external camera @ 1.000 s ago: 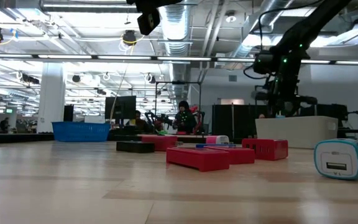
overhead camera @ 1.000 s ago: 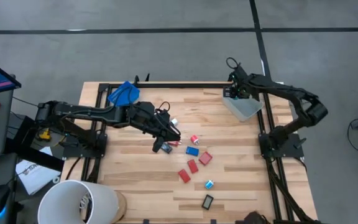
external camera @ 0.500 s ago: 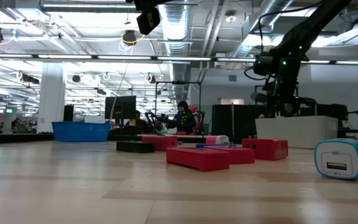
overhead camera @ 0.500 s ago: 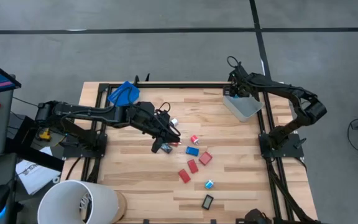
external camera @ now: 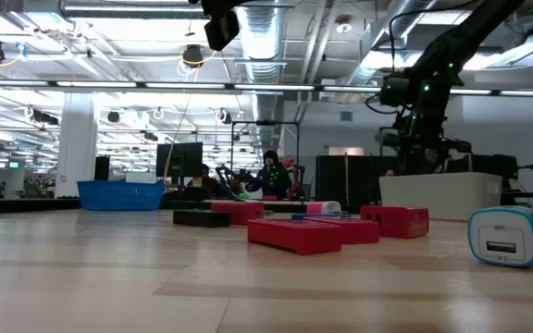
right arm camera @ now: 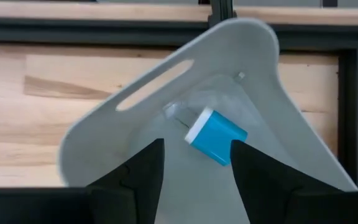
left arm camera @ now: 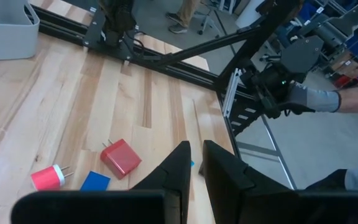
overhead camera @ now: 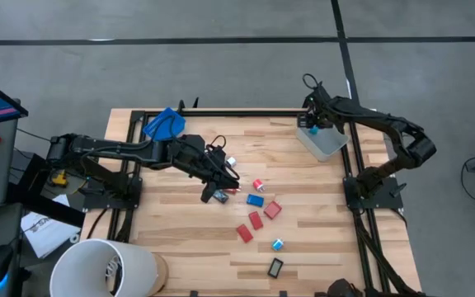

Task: Pick & Place Office items
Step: Put the light blue charger into the gray bin

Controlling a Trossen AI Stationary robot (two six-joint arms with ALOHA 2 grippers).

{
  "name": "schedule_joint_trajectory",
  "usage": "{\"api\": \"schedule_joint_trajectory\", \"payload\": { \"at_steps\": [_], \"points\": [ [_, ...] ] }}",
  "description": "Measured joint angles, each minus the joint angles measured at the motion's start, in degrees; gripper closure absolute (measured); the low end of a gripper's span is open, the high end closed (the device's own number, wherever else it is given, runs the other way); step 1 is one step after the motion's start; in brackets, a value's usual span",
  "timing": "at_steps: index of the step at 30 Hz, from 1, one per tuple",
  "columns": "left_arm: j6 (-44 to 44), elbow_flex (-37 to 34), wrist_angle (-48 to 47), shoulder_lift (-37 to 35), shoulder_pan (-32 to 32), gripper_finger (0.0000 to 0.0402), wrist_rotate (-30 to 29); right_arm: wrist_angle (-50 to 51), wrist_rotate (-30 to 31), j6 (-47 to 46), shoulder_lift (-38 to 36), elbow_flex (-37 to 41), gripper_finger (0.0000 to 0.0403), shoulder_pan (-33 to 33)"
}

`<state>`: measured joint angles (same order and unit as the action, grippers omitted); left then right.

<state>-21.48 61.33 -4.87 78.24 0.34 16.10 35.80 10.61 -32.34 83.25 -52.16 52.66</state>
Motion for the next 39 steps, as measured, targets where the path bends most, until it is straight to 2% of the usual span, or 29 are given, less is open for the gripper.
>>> {"api": "schedule_joint_trajectory", "payload": {
  "at_steps": [6,11,16,21,25,30,35,39],
  "points": [
    [0.65,0.01,0.07,0.0,0.0,0.0363,0.03,1.79,-0.03,2.19,-9.03,0.0,0.0225,-1.79],
    [2.1,0.01,-0.03,0.0,0.39,0.0363,0.15,6.34,-1.61,1.56,-21.52,0.0,0.0226,-8.9],
    [2.02,-0.66,-0.2,0.0,1.81,0.0361,-0.2,7.87,-4.17,-5.33,-32.7,-0.02,0.0234,-22.38],
    [3.31,-1.08,-2.1,0.02,2.54,0.0329,-0.02,8.98,-4.04,-10.14,-37.85,-0.02,0.0251,-39.41],
    [5.03,-1.15,-5.78,-0.63,2.21,0.0288,0.31,9.83,-3.68,-7.79,-37.31,-0.02,0.0265,-54.67],
    [5.02,-1.17,-8.12,-1.41,1.21,0.0237,-0.25,9.78,-2.31,1.15,-31.73,-0.02,0.0269,-70.35],
    [5.08,-1.15,-8.43,-1.38,-1.75,0.0197,-1.75,3.39,1.58,7.18,-23.14,0.0,0.0255,-79.14],
    [5.06,-1.15,-8.43,-1.38,-5.09,0.0175,-6.76,-3.04,1.92,15.33,-15.92,-0.04,0.0244,-81.91]
  ]
}}
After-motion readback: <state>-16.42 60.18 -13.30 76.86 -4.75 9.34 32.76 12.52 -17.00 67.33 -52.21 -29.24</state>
